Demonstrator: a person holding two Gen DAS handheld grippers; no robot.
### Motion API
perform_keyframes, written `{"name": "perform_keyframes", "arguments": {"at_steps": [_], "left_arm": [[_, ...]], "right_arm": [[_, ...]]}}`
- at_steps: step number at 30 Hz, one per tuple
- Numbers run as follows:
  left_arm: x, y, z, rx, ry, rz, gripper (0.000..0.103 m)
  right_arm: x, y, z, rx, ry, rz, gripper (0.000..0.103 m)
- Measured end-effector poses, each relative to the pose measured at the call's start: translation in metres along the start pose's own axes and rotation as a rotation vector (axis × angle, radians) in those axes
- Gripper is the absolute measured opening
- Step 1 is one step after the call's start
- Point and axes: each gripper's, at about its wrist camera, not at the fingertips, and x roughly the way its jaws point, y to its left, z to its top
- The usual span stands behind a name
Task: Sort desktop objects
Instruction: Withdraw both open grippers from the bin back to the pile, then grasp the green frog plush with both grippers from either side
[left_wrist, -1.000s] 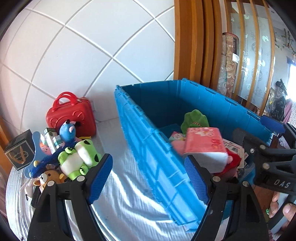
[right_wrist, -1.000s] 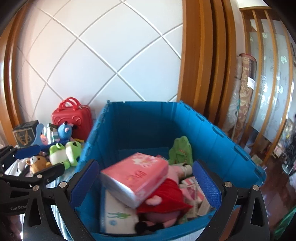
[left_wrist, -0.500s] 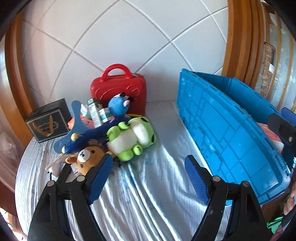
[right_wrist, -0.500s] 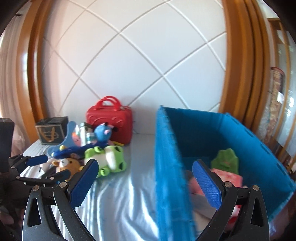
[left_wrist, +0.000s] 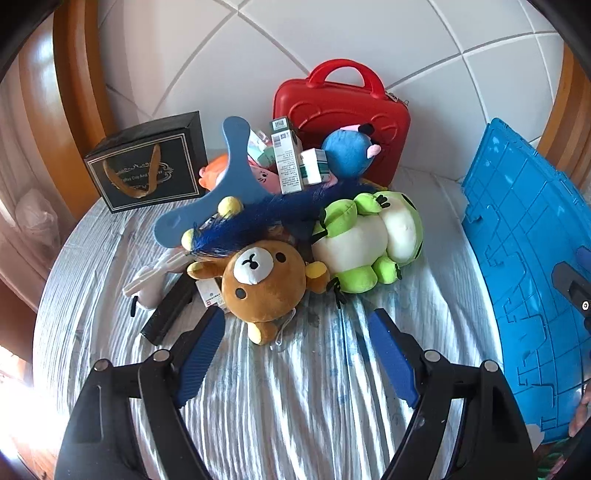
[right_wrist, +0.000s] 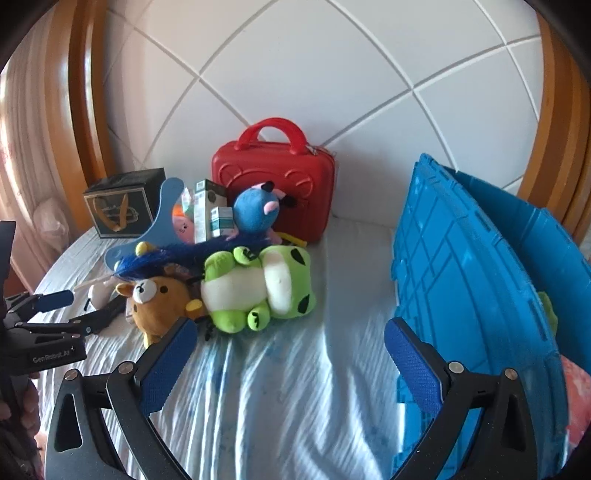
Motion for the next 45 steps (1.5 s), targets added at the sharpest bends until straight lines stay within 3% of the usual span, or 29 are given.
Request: {"name": "perform_keyframes", "arguments": {"at_steps": [13, 20, 27, 33, 36, 37, 38, 42, 45], "left_arm": [[0.152, -0.041, 0.043, 0.044, 0.152, -0.092, 0.08], [0.213, -0.051, 0.055, 0.068, 0.21, -0.107, 0.08], [0.23, -0.064, 0.058, 0.134, 0.182, -0.079, 0.094], [0.241, -0.068, 0.063, 0.147, 0.163, -0.075, 0.098], [0.239, -0.068, 0.062, 0.14, 0.136, -0.088, 0.088], [0.236, -0.069, 0.062, 0.14, 0.129, -0.091, 0.082], [0.234, -0.069, 0.061, 0.14, 0.125, -0.092, 0.079], [0.218, -0.072, 0.059, 0.157, 0.112, -0.087, 0.073], [0.195, -0.075, 0.059, 0.164, 0.075, -0.093, 0.073]], "right_arm": [[0.181, -0.027, 0.002, 0.12, 0.235, 0.035, 0.103], [0.25, -0.035, -0.002, 0.13, 0.298, 0.042, 0.103], [0.276, -0.037, 0.002, 0.108, 0.223, 0.084, 0.103], [0.314, -0.044, -0.012, 0.164, 0.261, 0.18, 0.103], [0.317, -0.044, -0.013, 0.146, 0.246, 0.187, 0.102], [0.316, -0.043, -0.012, 0.139, 0.244, 0.186, 0.098], [0.313, -0.041, -0.011, 0.128, 0.24, 0.191, 0.087], [0.296, -0.032, -0.009, 0.087, 0.222, 0.148, 0.075], [0.276, -0.032, -0.007, 0.074, 0.202, 0.135, 0.073]]}}
